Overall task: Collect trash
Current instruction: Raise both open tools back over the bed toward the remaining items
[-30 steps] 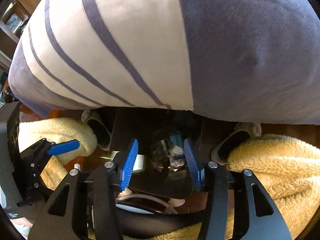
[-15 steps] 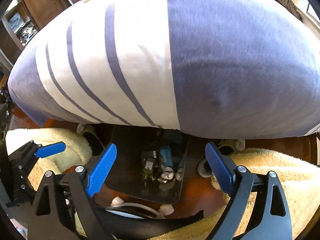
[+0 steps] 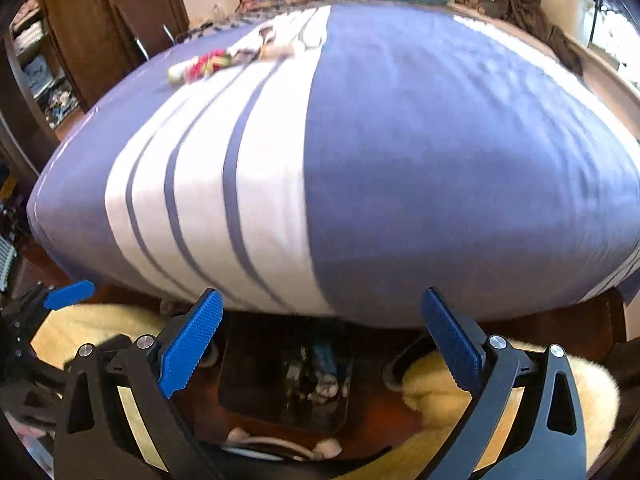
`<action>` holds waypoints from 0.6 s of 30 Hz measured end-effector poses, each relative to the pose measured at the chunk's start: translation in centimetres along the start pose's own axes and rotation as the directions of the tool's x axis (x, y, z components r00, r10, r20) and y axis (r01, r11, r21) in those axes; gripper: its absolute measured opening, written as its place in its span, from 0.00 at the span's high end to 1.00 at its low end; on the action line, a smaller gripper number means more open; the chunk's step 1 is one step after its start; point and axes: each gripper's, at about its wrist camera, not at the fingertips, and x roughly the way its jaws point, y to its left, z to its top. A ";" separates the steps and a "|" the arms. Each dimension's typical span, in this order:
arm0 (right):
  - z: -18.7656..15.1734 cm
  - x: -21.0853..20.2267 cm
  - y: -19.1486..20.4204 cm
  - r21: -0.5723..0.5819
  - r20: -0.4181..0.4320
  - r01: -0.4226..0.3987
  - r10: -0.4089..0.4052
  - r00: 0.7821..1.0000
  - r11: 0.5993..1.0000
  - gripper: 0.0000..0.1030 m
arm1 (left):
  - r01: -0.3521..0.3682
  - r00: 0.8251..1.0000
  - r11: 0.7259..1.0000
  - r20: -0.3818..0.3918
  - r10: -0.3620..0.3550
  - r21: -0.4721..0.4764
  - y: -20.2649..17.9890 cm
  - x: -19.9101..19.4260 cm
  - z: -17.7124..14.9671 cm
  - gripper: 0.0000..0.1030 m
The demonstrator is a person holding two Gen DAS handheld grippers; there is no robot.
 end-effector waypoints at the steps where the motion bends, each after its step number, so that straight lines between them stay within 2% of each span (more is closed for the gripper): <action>1: 0.6 -0.2 -0.1 0.000 0.014 0.005 -0.005 1.000 1.000 0.03 | -0.010 1.000 1.000 0.013 0.010 0.000 0.3 -0.3 0.6 0.08; 9: 5.5 -0.6 0.0 -0.035 0.087 0.032 -0.029 0.996 0.999 0.03 | -0.080 0.994 0.996 0.076 0.082 -0.029 4.1 -1.3 5.1 0.08; 18: 10.9 2.3 0.7 -0.054 0.092 0.039 -0.034 0.995 0.998 0.03 | -0.125 0.990 0.991 0.068 0.127 -0.041 7.2 0.9 10.0 0.08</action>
